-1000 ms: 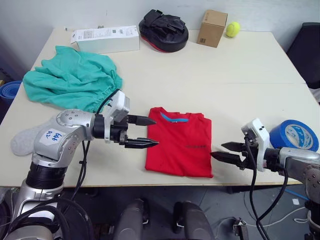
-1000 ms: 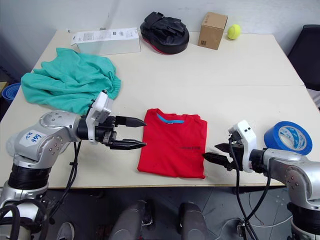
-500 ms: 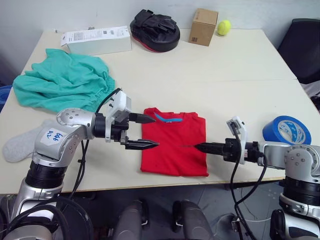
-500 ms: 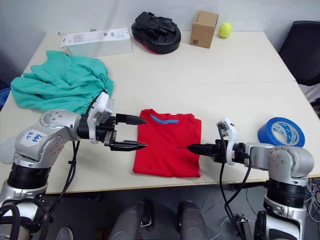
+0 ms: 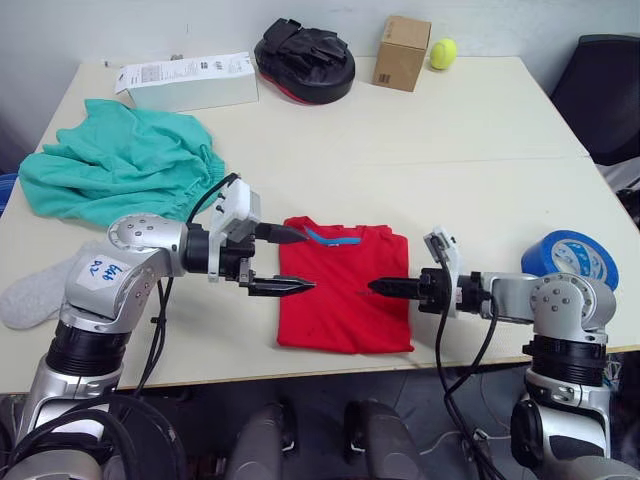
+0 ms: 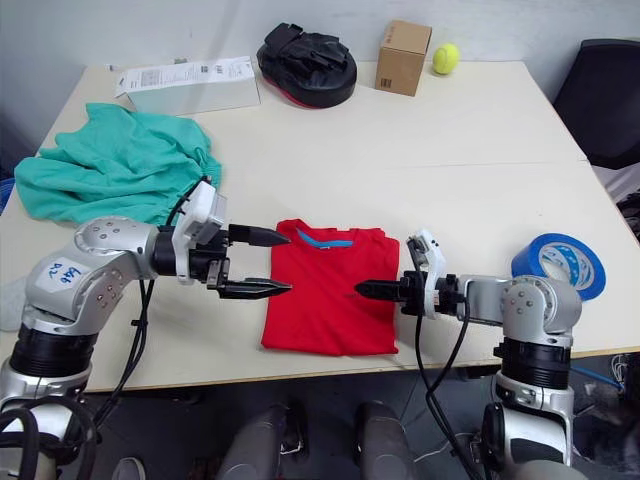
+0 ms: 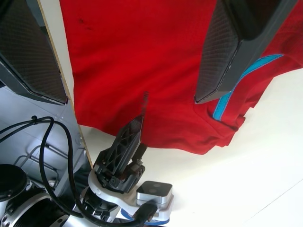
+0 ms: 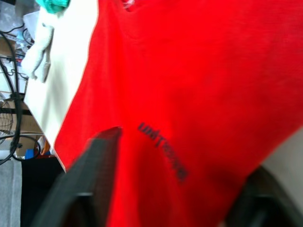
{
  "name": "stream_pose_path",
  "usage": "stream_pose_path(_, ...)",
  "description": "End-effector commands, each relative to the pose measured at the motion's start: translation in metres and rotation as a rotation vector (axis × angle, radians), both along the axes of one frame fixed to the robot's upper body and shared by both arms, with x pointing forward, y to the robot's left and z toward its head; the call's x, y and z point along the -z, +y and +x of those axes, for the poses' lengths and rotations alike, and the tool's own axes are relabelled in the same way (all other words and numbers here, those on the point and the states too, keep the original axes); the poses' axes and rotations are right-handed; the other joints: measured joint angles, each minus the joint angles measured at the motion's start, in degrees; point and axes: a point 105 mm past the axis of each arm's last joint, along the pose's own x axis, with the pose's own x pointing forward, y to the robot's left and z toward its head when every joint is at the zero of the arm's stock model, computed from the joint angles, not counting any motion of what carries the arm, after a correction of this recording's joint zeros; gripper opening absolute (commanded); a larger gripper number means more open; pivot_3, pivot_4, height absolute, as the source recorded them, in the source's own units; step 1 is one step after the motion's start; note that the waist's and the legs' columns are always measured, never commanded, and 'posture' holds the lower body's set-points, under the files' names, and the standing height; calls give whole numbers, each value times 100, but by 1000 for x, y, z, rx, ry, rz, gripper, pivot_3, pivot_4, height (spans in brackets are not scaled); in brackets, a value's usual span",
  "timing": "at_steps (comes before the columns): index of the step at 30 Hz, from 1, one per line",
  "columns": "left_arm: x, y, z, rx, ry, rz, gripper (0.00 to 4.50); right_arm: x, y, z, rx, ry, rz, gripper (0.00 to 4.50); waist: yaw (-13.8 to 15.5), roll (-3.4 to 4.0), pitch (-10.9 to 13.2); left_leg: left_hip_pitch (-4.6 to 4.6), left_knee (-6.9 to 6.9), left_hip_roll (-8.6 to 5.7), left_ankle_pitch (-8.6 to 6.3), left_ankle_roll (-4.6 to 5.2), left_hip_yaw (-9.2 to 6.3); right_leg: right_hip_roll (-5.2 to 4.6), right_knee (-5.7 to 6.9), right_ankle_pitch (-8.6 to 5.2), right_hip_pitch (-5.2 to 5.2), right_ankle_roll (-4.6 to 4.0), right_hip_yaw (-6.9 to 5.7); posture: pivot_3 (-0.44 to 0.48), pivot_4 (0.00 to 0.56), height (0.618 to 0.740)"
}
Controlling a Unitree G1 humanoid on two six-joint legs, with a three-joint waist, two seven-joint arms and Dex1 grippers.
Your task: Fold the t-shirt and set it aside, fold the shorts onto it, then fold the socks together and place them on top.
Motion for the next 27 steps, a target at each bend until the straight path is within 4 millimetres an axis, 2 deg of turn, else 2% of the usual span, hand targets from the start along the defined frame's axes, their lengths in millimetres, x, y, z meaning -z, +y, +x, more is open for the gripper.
stream_pose_path(1,-9,-4,-4,23,-59,2,4500,18,1,-8,-24,58,-51,1212,8,0,0,-1,-1,0,0,0,0,0,0,0,-1,0,0,0,150,740)
stream_pose_path(4,-8,-4,-3,23,-59,3,4500,14,-8,-5,-9,16,-89,152,38,0,0,-3,-3,-1,0,0,1,0,-4,0,-3,0,-1,0,150,740)
stream_pose_path(5,-8,-4,-3,22,-59,3,4500,12,-13,-4,0,-2,-111,68,46,-1,0,-3,-3,-1,0,0,0,0,-6,0,-2,0,-1,0,150,740)
stream_pose_path(9,-7,-5,-2,24,-59,2,4500,3,-37,1,43,-68,-177,68,98,0,0,-9,0,-10,3,7,1,-9,-16,1,1,3,-1,0,150,740)
stream_pose_path(13,-6,-6,0,24,-60,-4,4500,-4,-75,1,82,-127,-294,68,231,7,5,-16,0,-23,-5,3,2,-21,-38,6,3,10,0,0,150,740)
stream_pose_path(16,-5,-7,1,26,-61,-7,4500,-10,-101,5,141,-154,-347,68,226,8,5,-21,0,-27,-7,5,6,-23,-60,10,6,15,1,0,150,740)
stream_pose_path(21,-4,-8,1,26,-62,-15,4500,-33,-154,17,279,-199,-412,68,208,24,14,-22,-3,-25,10,34,14,-18,-72,11,10,13,0,0,150,740)
stream_pose_path(27,-1,-7,0,29,-61,-14,4500,-34,-211,25,355,-237,-569,68,199,24,14,-21,-4,-21,12,36,18,-12,-71,11,8,14,-1,0,150,740)
